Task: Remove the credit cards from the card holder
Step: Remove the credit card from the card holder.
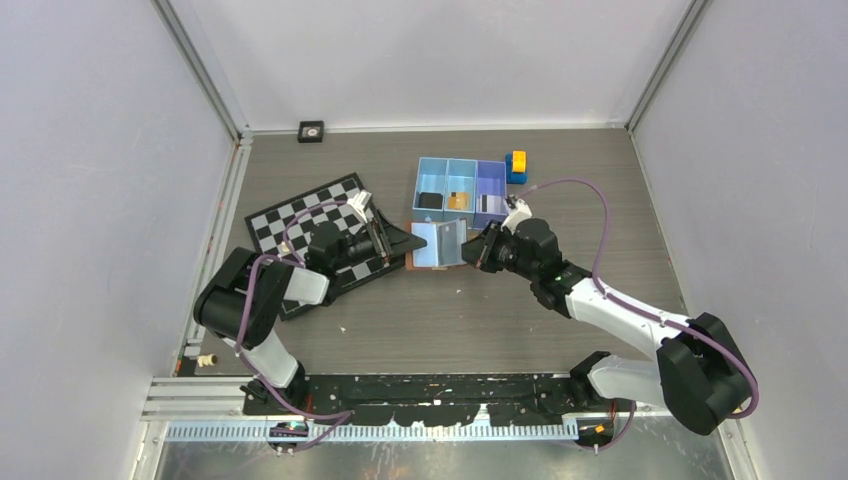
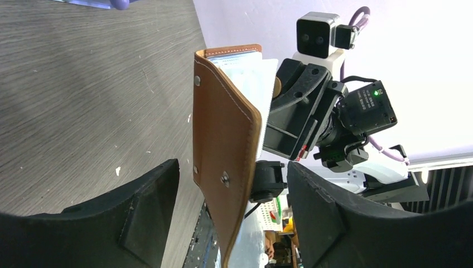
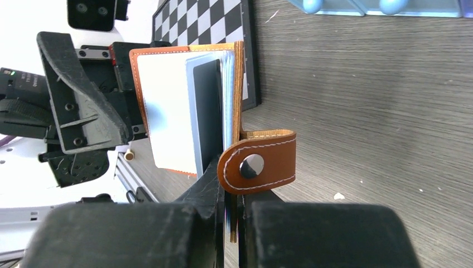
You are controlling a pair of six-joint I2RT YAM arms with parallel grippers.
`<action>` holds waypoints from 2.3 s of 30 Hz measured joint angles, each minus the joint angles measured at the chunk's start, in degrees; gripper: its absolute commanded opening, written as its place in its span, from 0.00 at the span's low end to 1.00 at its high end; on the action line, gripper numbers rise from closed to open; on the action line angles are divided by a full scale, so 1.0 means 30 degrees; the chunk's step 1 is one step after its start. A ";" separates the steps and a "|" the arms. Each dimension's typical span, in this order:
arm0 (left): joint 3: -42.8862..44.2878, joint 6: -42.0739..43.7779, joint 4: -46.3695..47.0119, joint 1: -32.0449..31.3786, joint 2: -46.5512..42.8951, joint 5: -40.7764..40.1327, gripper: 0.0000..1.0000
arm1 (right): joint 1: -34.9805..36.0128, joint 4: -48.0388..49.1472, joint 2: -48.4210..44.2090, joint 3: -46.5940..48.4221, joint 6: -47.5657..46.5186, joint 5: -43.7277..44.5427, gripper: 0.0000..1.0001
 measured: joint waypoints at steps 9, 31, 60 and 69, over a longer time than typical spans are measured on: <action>0.0262 0.1486 -0.1902 -0.1107 -0.0146 -0.0306 0.81 | 0.2725 -0.3628 0.0743 0.2288 -0.2040 0.4116 0.00; 0.1581 0.8182 -1.3325 -0.3009 -0.4320 -0.4546 0.63 | 0.7300 -0.8196 0.3060 0.5377 -0.5333 1.2874 0.00; 0.0437 0.6047 -0.9289 -0.1311 -0.4663 -0.3359 0.28 | 0.4699 -0.5457 -0.0036 0.2557 -0.3840 0.8510 0.00; 0.0423 0.4670 -0.8007 -0.0568 -0.3067 -0.2433 0.25 | 0.3082 -0.4306 -0.0889 0.1472 -0.2608 0.5807 0.00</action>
